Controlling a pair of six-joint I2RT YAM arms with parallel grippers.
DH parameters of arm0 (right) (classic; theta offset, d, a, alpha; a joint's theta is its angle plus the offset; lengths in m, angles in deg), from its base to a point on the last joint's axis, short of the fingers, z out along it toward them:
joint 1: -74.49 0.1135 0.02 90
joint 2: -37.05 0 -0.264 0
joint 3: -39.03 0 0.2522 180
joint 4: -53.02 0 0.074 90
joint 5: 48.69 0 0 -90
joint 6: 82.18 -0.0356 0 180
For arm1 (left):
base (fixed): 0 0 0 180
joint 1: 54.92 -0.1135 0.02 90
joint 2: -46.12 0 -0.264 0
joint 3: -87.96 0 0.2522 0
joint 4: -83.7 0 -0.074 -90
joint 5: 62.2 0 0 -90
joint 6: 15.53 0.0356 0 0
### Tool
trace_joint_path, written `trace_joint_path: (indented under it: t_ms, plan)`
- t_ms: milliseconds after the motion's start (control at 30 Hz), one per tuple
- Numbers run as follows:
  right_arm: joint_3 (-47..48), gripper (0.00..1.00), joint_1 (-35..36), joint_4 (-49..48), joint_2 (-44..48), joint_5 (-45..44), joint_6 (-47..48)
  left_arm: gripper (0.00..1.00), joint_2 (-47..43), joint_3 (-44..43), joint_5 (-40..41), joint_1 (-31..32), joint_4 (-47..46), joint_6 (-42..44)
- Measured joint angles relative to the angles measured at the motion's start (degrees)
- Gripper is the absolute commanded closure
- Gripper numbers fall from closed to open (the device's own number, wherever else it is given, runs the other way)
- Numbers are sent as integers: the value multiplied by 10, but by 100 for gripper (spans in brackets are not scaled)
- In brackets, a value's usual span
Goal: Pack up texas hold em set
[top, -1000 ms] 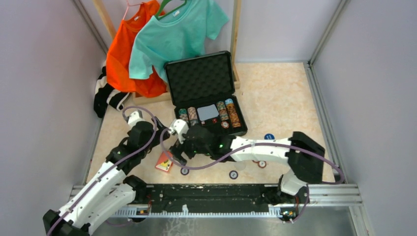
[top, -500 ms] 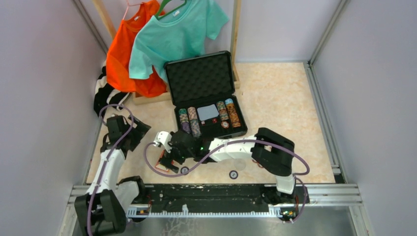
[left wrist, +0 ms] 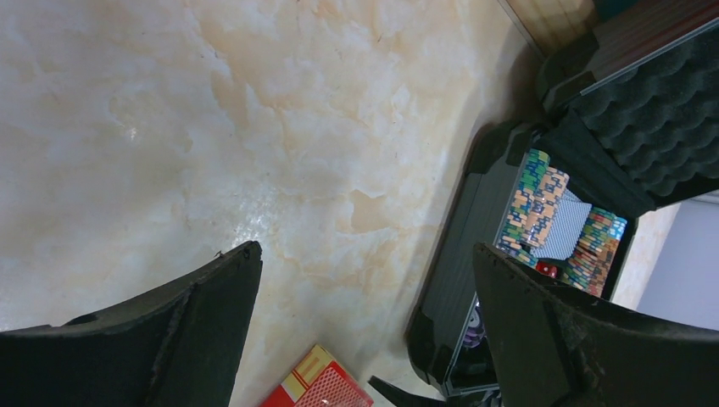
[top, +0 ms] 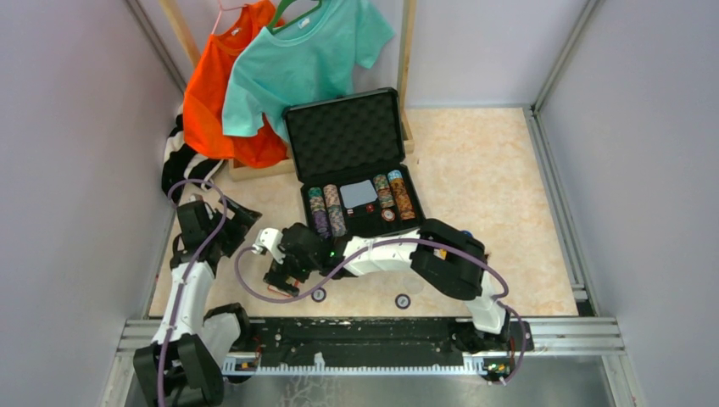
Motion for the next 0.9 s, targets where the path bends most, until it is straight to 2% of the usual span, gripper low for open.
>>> trace_joint_path:
  t_ms: [200,900]
  plan:
    - [7,1,0,11,-25,2,-3,1,0,0,-23,-7,0,2]
    - [12,1,15,17,-28,-3,-16,1,0,11,-50,-13,-13,7]
